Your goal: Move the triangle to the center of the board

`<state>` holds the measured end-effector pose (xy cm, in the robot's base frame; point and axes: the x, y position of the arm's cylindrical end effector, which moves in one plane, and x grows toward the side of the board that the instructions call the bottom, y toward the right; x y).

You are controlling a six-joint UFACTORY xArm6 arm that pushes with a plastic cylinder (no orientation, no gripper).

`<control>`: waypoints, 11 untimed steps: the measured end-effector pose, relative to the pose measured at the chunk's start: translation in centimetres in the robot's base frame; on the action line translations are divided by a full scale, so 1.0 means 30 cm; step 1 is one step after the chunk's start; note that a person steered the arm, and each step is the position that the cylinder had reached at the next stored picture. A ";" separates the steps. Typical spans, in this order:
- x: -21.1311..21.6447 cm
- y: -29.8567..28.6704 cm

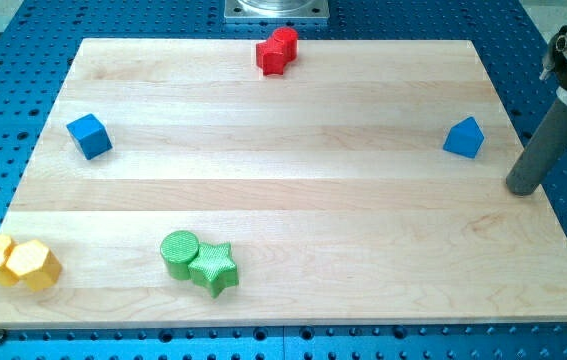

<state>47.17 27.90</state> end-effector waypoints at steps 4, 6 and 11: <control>-0.264 -0.104; -0.239 -0.124; -0.176 -0.786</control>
